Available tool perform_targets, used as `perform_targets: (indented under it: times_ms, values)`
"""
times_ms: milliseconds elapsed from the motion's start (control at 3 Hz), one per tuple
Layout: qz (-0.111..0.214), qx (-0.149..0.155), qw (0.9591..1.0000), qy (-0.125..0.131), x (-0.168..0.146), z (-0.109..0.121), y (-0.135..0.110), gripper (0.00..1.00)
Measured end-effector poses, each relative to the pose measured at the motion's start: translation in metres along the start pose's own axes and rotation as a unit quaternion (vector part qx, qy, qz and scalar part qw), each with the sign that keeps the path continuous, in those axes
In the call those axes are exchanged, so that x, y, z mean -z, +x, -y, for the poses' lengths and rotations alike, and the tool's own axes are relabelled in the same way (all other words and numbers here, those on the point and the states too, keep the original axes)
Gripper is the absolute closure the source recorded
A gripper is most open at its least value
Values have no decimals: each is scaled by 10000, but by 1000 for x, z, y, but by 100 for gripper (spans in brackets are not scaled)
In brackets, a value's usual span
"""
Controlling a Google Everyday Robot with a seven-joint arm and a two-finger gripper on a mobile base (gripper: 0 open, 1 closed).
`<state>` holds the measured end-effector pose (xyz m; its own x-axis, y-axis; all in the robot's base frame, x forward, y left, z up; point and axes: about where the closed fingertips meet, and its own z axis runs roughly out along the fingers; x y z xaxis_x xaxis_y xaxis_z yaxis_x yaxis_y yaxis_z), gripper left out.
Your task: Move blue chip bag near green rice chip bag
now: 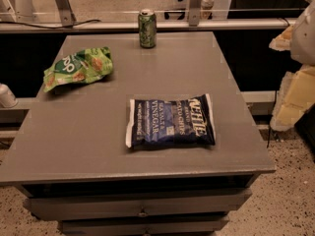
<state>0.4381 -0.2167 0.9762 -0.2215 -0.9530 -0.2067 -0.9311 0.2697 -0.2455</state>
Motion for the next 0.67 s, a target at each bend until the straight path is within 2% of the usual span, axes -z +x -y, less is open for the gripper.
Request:
perform_targets:
  times_ms: [333,667]
  values:
    - [0,0,10000,1,0,0,0,0]
    - [199,-66,9997,-119,-10,-6,-5,0]
